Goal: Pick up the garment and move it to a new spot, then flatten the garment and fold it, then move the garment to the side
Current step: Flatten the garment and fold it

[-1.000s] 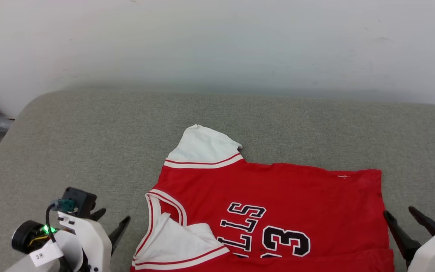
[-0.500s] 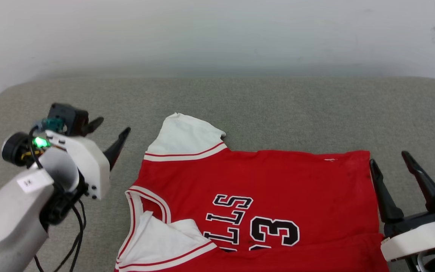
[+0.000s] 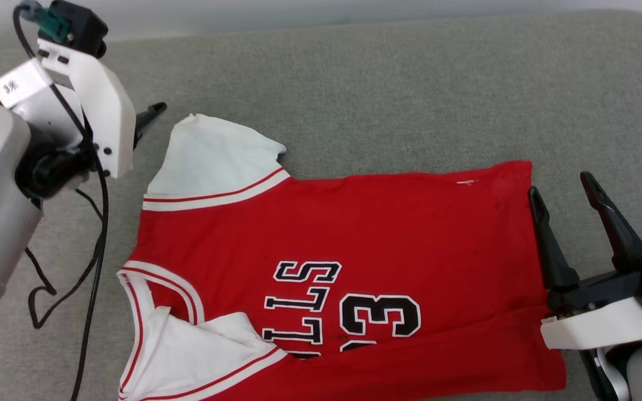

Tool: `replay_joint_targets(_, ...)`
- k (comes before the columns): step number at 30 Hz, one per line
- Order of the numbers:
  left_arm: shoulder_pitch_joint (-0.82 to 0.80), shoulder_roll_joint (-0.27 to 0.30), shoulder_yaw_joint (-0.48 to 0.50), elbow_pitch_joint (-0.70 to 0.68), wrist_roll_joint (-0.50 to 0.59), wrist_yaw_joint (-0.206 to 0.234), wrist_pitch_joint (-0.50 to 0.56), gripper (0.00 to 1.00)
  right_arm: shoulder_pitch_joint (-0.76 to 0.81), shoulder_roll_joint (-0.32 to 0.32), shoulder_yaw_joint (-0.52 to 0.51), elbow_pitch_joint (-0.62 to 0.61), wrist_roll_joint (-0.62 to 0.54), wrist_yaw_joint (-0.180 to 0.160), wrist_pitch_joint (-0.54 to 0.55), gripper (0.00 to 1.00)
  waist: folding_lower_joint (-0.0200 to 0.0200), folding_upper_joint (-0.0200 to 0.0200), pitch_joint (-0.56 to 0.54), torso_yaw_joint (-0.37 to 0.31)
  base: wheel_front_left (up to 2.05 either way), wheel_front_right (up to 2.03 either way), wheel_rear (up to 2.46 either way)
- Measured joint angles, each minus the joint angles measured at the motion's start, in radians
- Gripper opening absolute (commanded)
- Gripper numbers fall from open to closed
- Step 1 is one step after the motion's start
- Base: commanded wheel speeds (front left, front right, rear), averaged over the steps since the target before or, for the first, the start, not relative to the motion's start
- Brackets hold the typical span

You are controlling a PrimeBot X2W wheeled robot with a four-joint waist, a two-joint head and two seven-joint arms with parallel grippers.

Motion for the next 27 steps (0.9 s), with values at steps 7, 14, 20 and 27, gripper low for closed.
replay_joint_targets(7,-0.136,-0.023,-0.047,0.099,-0.053,-0.021,0.232,1.00,-0.051,0.004,0.007,-0.007,-0.002,0.000,-0.008,1.00,0.0001,0.0000,0.120,-0.053,0.00,0.00,0.00)
replay_joint_targets(14,-0.180,-0.035,-0.100,0.173,0.001,-0.025,0.230,1.00,-0.091,0.007,0.024,-0.004,-0.007,0.000,-0.012,1.00,0.0001,0.0000,0.194,-0.076,0.00,0.00,0.00)
replay_joint_targets(20,-0.186,-0.037,-0.131,0.205,-0.010,-0.029,0.236,0.88,-0.100,0.006,0.022,0.003,-0.009,0.000,-0.017,1.00,0.0000,0.0000,0.209,-0.081,0.00,0.00,0.00)
replay_joint_targets(27,-0.174,-0.039,-0.169,0.179,-0.043,-0.029,0.178,0.00,-0.117,-0.001,0.004,0.004,-0.008,0.000,-0.016,1.00,0.0000,0.0000,0.190,-0.069,0.00,0.00,0.00)
